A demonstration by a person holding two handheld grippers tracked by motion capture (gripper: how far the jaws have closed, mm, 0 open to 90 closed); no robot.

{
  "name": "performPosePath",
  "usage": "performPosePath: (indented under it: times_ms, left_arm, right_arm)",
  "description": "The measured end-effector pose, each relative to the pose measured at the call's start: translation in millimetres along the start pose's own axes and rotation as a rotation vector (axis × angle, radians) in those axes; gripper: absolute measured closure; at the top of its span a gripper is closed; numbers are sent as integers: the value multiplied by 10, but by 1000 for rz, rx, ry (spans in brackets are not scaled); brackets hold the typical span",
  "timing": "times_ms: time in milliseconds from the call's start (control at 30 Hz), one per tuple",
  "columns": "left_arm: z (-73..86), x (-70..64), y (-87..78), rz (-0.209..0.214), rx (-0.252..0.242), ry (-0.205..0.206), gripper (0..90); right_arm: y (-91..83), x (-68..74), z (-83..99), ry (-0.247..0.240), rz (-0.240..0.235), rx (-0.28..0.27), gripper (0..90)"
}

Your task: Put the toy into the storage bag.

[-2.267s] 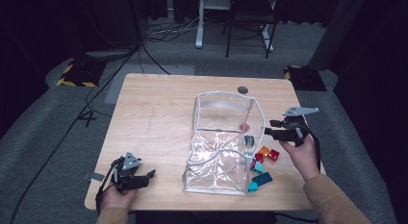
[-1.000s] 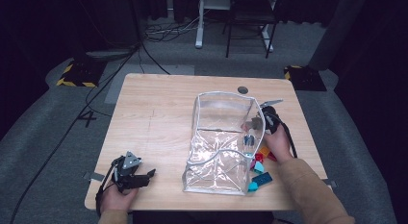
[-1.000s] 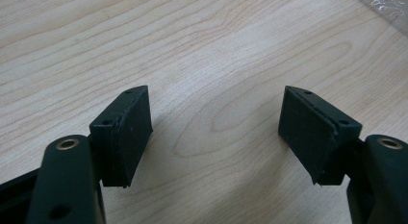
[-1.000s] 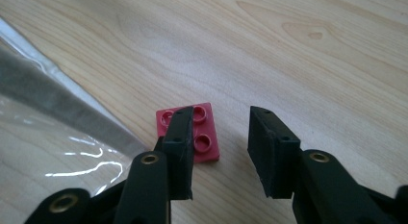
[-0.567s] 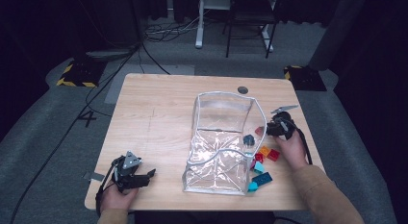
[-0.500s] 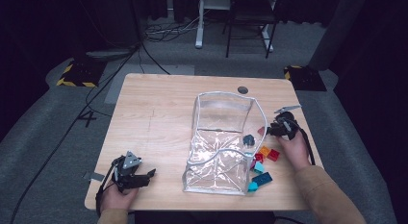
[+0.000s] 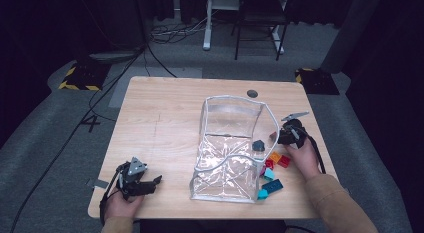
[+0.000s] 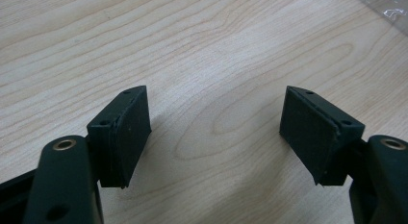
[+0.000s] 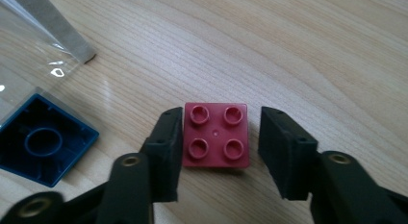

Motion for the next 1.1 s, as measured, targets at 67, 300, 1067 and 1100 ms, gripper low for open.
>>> performPosePath:
  times_ms: [67,300,1067,1100]
  left_arm:
    - [0,1,1,0,0,1,265]
    - [-6,4,7,-1,-1,1,259]
    - [-26,23,32,8,3,12,233]
    - [-27,23,32,8,2,12,232]
  right_arm:
    - [-11,-4,4,-3,0,3,585]
    - [-79,19,13,-4,0,1,589]
    - [-1160,432,-294,-39,-123,-218,589]
    - [-1199,451,-306,-40,-128,-226,589]
Point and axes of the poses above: each handheld gripper's, and its own axes: y roughly forward along the jaws, z roughly out of its underside, x roughly to its left, the point moved 10 cm from there along y, roughly forward along the jaws, and after that the axes turned 7 degrees about -z, right-handed, at the moved point
